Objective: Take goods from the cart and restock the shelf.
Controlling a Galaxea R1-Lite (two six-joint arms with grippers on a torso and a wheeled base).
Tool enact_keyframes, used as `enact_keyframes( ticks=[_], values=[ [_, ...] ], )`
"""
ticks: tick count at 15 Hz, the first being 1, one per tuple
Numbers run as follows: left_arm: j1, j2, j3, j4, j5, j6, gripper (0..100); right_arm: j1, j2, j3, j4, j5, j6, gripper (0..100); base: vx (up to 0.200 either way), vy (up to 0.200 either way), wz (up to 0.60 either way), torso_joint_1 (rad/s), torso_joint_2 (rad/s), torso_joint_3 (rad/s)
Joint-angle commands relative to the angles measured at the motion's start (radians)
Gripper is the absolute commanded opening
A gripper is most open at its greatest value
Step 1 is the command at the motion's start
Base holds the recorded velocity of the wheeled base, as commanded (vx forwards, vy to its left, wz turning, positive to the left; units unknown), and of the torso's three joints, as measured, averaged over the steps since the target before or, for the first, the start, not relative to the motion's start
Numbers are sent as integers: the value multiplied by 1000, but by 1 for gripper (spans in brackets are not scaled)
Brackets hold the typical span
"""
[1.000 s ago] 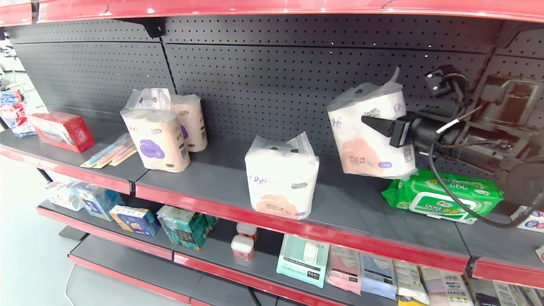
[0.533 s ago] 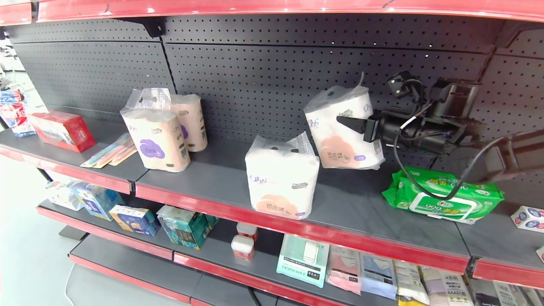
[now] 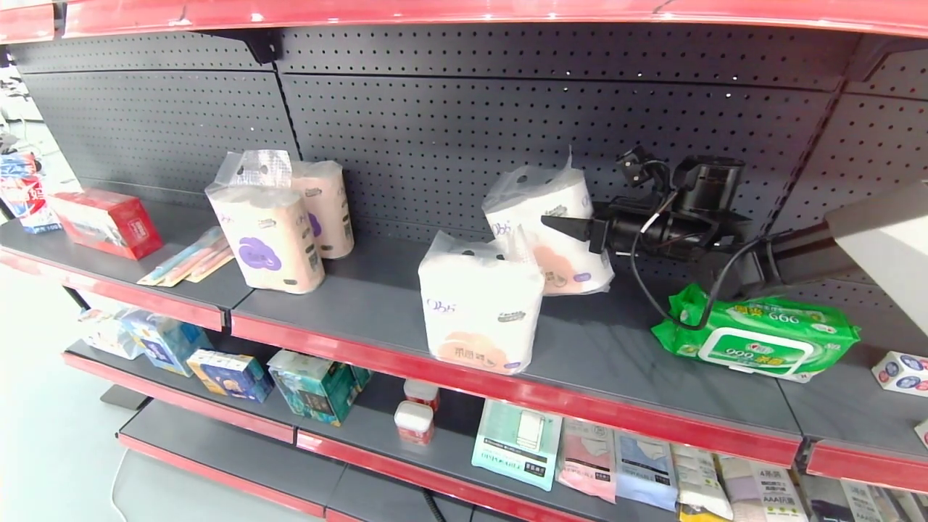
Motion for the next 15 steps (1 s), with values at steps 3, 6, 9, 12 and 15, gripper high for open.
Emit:
enact_keyframes(
  ticks=[3,6,9,12,15],
  values=[
    [0,0,0,0,0,0,100,39,77,-90,0,14,18,0,0,0,0,0,0,0],
    [0,0,0,0,0,0,100,68,119,-136,0,14,28,0,0,0,0,0,0,0],
    [0,0,0,0,0,0,100,88,145,-147,0,14,33,0,0,0,0,0,0,0],
    [0,0,0,0,0,0,100,89,174,-141,2,12,22,0,0,0,0,0,0,0],
    [0,0,0,0,0,0,100,89,191,-139,3,9,-7,0,0,0,0,0,0,0]
  ],
)
